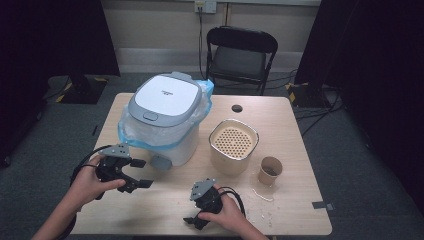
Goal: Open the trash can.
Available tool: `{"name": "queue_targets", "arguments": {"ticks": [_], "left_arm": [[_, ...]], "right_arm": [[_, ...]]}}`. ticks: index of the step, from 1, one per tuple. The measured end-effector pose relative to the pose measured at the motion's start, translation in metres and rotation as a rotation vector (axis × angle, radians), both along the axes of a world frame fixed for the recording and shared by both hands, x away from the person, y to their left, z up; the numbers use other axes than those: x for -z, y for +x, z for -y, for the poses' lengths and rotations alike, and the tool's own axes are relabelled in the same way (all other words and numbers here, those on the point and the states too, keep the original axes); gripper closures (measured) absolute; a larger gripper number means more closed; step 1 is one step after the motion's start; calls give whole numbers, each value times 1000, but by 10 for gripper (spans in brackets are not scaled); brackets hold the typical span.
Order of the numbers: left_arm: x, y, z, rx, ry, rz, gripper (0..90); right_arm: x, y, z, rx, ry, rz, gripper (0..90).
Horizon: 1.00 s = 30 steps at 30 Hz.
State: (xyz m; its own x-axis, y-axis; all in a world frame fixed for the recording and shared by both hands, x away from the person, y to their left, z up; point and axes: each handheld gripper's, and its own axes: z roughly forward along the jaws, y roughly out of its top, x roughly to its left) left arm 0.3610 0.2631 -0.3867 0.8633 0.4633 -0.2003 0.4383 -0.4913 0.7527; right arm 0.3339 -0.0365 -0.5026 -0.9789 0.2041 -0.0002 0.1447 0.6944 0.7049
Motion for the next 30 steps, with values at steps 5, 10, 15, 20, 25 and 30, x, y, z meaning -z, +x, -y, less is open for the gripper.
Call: {"name": "queue_targets", "arguments": {"ticks": [5, 10, 15, 20, 25, 30], "left_arm": [[-17, 3, 2, -23, -27, -8, 173], [-29, 4, 2, -18, -19, 4, 197], [-40, 7, 2, -14, -11, 4, 262], [-48, 10, 3, -15, -7, 5, 319], [-57, 13, 2, -26, -8, 4, 369], [-65, 15, 0, -26, -7, 9, 433]], "right_arm": [[0, 1, 0, -7, 0, 1, 0], [0, 2, 0, -12, 0, 3, 0], [0, 2, 0, -13, 0, 4, 0], [0, 2, 0, -14, 0, 5, 0], [0, 2, 0, -14, 0, 5, 0], [0, 2, 0, -14, 0, 5, 0]]}}
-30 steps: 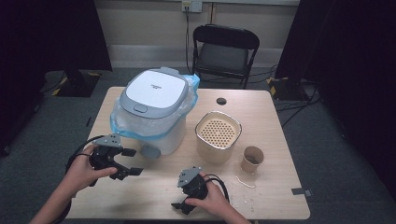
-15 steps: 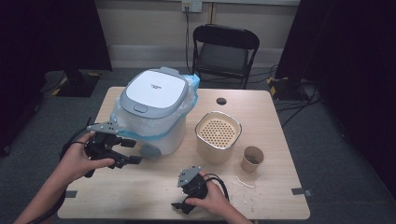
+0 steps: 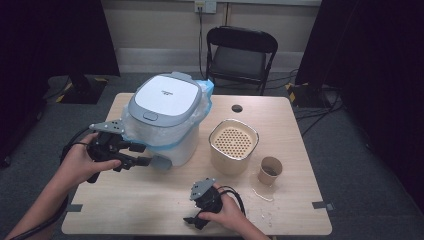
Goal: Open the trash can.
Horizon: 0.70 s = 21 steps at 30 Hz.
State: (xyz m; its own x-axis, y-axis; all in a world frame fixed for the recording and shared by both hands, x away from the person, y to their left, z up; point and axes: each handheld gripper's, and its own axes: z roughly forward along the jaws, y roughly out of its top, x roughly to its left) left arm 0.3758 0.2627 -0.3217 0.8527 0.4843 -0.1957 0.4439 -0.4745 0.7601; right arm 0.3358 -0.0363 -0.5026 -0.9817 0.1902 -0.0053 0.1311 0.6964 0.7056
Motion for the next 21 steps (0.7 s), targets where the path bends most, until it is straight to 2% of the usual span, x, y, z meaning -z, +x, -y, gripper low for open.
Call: {"name": "queue_targets", "arguments": {"ticks": [5, 15, 21], "left_arm": [[-6, 2, -2, -15, -1, -4, 474], [-17, 8, -3, -12, 30, -22, 556], [-25, 10, -3, -12, 25, -22, 599]], "right_arm": [[0, 0, 0, 0, 0, 0, 0], [0, 0, 0, 0, 0, 1, 0], [0, 0, 0, 0, 0, 0, 0]]}}
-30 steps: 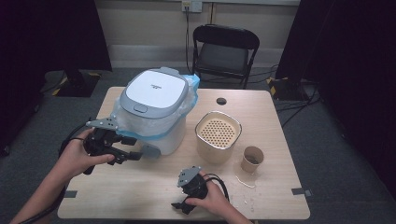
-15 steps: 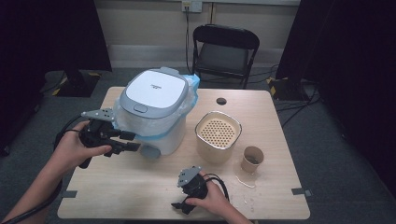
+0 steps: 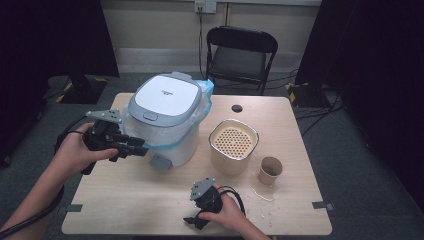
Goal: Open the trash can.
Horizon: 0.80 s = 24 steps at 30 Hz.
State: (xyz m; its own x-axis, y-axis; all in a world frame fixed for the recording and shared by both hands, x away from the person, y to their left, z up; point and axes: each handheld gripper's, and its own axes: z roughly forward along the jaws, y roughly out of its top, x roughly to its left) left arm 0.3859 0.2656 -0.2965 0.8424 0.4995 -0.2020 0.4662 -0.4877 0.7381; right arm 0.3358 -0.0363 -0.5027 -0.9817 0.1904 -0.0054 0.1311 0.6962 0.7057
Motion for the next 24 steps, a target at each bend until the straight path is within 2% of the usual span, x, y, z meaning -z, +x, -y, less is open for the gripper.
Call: {"name": "queue_targets", "arguments": {"ticks": [13, 18, 24], "left_arm": [[-16, 2, 0, -12, 11, -5, 688], [-24, 4, 0, -4, 5, 7, 713], [-33, 7, 3, 4, 24, 26, 737]], "right_arm": [[0, 0, 0, -2, -1, -1, 0], [0, 0, 0, -2, -1, -1, 0], [0, 0, 0, -2, -1, -1, 0]]}}
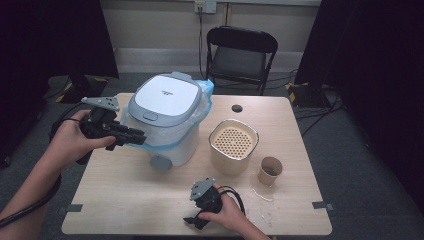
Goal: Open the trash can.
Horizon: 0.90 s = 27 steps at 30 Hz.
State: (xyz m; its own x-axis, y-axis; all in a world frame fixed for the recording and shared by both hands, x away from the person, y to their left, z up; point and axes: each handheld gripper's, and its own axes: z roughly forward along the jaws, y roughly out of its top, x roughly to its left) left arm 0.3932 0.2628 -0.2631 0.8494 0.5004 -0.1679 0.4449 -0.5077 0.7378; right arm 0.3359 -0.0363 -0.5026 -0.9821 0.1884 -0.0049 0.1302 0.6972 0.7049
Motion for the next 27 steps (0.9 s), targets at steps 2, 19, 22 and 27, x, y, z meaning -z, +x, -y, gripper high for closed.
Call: {"name": "queue_targets", "arguments": {"ticks": [2, 19, 22, 27], "left_arm": [[-2, 1, 1, -11, 10, 1, 745], [-20, 16, 4, -59, 7, 20, 824], [-22, 18, 4, -72, 15, 20, 837], [-23, 21, 3, -87, 16, 22, 871]], "right_arm": [[0, 0, 0, 1, 0, -1, 0], [0, 0, 0, 0, 0, 0, 0], [0, 0, 0, 2, -2, -5, 0], [0, 0, 0, 1, 0, -2, 0]]}}
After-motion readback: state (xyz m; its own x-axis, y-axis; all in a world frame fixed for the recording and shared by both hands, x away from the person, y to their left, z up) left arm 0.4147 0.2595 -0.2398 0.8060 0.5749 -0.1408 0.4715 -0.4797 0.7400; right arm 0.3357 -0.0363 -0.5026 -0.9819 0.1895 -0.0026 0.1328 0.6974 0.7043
